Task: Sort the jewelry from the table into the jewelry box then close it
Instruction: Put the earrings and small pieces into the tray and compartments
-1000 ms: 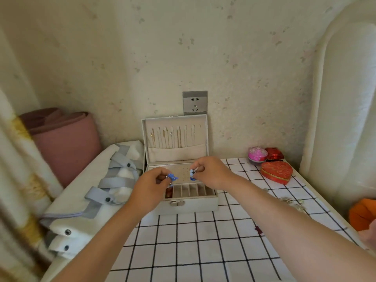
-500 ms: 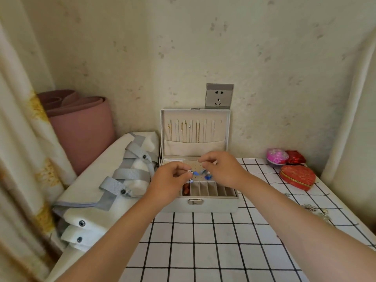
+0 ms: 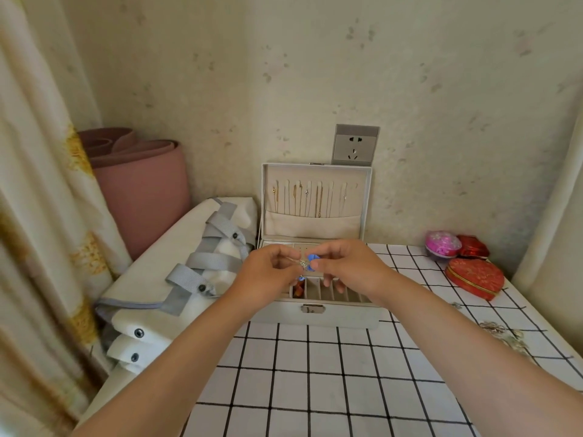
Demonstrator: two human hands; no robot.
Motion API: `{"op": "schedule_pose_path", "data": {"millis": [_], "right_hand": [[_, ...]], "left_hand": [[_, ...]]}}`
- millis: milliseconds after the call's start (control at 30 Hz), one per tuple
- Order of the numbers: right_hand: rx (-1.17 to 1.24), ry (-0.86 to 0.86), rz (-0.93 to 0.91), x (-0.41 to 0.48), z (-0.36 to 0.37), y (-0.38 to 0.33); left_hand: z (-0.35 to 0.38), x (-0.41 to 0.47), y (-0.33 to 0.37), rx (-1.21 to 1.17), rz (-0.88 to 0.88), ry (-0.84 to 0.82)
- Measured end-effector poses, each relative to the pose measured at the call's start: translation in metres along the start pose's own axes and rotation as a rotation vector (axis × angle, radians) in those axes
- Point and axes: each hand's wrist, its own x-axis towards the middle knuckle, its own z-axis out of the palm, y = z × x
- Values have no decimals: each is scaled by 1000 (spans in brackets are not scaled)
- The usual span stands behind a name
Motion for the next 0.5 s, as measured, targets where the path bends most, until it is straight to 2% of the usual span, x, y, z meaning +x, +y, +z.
{"op": "schedule_pose_path", "data": {"millis": [167,300,500], "right_hand": [[-25,60,-20,-3,0,-2],[-111,9,-82,-5,0,-4],[-103,71,-102,0,0,-1]], "left_hand": [[2,0,-5,66,-11,-34],[5,-1,-4,42,29,17],[8,-3,-1,-166,-24,-2]]}}
